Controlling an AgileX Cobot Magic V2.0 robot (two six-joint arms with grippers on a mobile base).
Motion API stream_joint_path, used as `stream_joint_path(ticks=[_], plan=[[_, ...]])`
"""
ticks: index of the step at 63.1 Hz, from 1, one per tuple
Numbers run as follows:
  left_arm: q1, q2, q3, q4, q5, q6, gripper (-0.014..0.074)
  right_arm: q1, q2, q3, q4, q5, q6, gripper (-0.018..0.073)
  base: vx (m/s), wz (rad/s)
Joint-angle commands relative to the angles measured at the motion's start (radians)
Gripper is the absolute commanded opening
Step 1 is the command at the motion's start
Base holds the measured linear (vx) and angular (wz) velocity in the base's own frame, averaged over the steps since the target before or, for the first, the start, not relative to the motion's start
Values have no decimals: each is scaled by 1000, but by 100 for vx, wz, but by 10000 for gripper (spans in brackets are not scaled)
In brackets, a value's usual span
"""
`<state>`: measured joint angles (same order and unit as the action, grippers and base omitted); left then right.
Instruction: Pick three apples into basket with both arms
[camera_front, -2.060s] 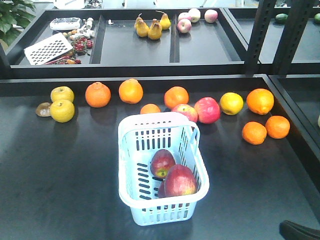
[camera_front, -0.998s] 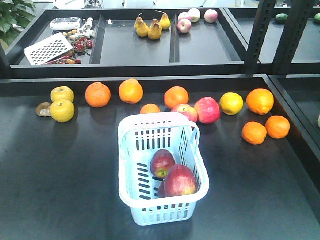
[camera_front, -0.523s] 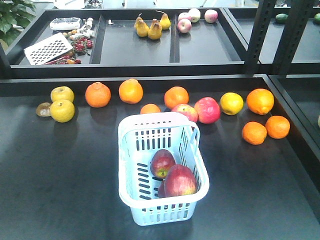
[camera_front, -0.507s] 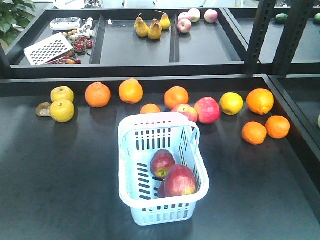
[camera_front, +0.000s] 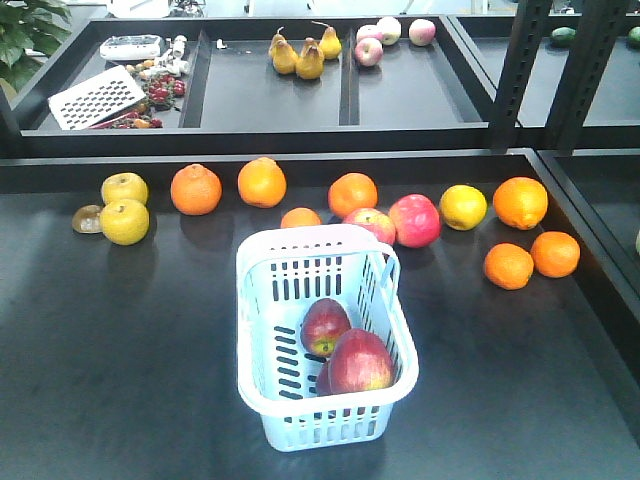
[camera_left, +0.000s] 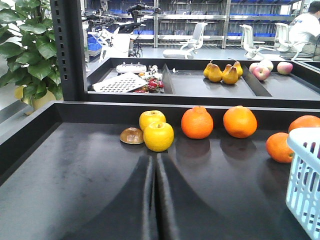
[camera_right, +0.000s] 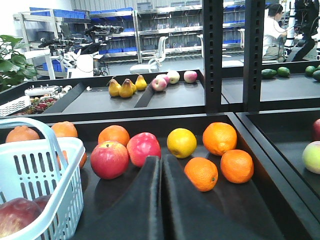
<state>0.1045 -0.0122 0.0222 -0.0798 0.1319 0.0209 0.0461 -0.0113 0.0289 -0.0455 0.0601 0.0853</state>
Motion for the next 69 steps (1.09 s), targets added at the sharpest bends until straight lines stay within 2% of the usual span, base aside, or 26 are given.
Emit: stream_joint_path(ticks=[1, 69], plan=[[2, -15, 9, -3, -68, -12, -6, -6, -13, 13, -4, -77, -8, -4, 0, 0], [2, -15, 9, -3, -68, -12, -6, -6, -13, 13, -4, -77, -8, -4, 0, 0]])
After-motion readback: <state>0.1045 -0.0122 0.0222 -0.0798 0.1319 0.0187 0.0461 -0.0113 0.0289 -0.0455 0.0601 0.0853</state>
